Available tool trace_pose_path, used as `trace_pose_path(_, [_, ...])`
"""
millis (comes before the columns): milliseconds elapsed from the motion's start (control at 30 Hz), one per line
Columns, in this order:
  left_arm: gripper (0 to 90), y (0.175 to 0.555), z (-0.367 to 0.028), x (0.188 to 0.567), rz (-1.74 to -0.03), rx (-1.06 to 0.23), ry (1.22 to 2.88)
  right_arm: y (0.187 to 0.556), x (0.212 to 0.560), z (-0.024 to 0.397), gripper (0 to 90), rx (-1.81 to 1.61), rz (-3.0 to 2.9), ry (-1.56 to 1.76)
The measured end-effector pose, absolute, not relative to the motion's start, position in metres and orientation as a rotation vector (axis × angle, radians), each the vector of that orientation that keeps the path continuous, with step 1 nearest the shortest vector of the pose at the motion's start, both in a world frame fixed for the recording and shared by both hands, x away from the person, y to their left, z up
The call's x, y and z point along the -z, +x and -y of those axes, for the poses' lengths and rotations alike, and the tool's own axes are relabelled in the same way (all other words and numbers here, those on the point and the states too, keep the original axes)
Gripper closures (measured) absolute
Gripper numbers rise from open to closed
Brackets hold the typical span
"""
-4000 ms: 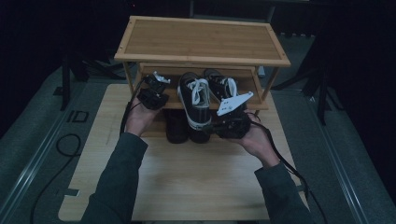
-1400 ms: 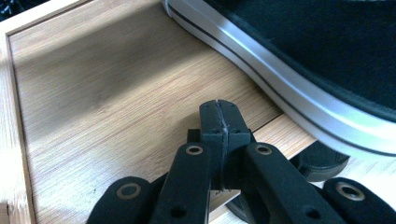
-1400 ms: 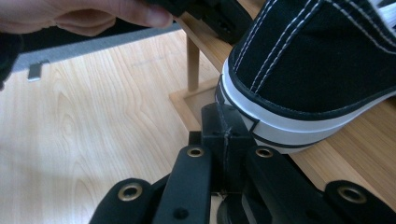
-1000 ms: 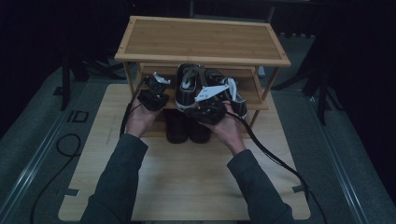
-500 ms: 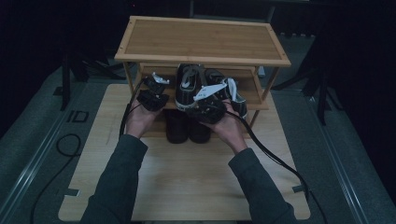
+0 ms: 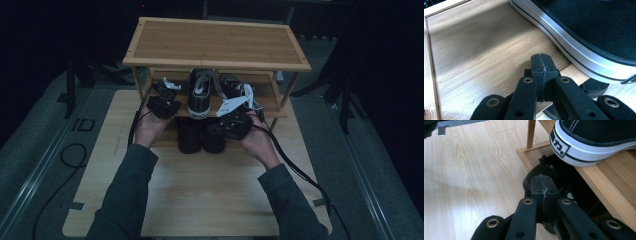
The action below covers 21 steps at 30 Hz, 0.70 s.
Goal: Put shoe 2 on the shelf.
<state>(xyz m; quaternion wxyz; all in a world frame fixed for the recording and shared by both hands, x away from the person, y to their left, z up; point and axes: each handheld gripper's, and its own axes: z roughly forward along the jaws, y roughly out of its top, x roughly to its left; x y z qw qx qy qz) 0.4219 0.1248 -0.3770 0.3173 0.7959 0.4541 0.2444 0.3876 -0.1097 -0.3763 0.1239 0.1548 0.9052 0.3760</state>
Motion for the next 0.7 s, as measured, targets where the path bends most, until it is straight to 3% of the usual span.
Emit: trace_pose_path(700, [90.0,0.423,-0.126,0.377,-1.194,-0.633,2.094,0.376,0.363,0.180,89.7,-1.101,-2.670,0.446])
